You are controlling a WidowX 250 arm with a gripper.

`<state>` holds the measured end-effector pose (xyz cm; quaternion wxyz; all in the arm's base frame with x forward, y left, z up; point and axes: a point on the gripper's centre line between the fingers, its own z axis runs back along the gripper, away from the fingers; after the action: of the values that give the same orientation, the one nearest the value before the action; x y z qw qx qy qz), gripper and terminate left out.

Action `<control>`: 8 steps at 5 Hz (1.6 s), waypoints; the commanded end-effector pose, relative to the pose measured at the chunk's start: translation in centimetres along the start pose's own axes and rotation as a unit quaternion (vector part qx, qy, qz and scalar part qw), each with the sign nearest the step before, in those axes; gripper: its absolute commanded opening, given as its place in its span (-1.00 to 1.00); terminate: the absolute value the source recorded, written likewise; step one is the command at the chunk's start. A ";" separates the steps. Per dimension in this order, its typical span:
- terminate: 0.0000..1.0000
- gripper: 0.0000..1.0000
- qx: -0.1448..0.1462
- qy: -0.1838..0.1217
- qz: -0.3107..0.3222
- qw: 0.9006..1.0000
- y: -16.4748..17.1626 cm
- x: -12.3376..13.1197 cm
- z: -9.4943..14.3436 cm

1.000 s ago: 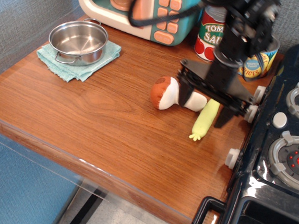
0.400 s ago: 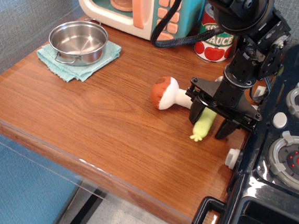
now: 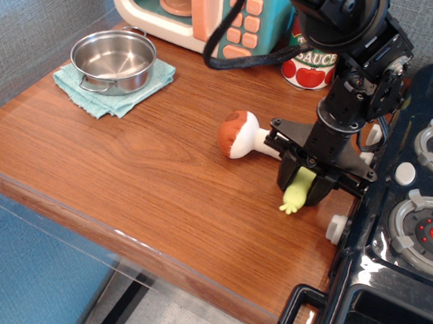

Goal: Move the yellow spoon between the pot and the mushroom

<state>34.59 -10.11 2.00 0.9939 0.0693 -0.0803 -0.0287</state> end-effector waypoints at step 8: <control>-1.00 -1.00 0.051 0.026 -0.020 0.998 18.2 -3.0 0.7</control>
<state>32.33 7.82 3.38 0.9914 0.1178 -0.0360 -0.0438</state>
